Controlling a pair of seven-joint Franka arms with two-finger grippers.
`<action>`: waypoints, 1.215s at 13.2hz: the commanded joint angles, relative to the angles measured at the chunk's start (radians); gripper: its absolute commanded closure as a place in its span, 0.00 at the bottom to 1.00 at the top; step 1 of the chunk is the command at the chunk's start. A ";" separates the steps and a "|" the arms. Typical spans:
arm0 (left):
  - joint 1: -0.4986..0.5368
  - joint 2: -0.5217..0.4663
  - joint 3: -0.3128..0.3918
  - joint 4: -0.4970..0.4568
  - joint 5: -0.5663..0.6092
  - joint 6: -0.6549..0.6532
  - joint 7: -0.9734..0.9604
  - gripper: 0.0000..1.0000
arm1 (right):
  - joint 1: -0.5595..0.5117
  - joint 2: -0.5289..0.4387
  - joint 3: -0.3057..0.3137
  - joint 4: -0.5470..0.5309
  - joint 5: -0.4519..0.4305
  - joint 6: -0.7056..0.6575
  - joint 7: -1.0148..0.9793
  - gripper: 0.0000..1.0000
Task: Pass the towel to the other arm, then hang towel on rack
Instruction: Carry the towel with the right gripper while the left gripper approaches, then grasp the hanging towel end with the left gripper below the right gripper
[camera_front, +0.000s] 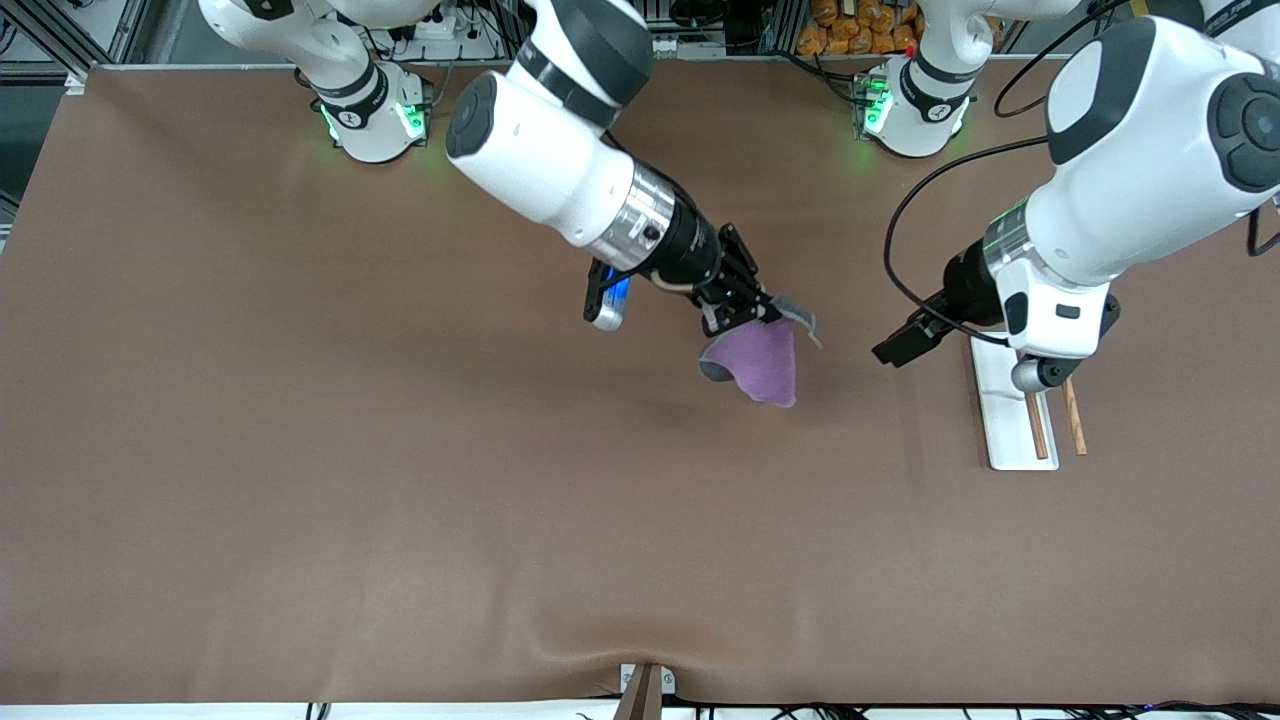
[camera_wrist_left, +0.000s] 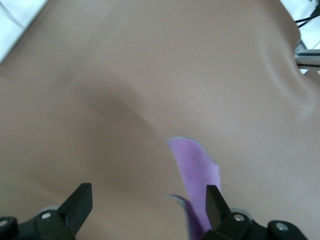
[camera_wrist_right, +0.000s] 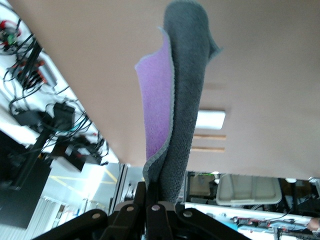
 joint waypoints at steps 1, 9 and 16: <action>-0.019 0.015 0.006 0.036 -0.047 0.012 -0.078 0.00 | 0.028 0.037 -0.014 0.034 0.016 0.046 0.019 1.00; -0.022 0.020 -0.001 0.064 -0.127 0.029 -0.218 0.00 | 0.034 0.043 -0.016 0.032 0.014 0.043 0.033 1.00; -0.070 0.029 -0.001 0.064 -0.136 0.042 -0.336 0.11 | 0.034 0.039 -0.016 0.029 -0.011 0.023 0.036 1.00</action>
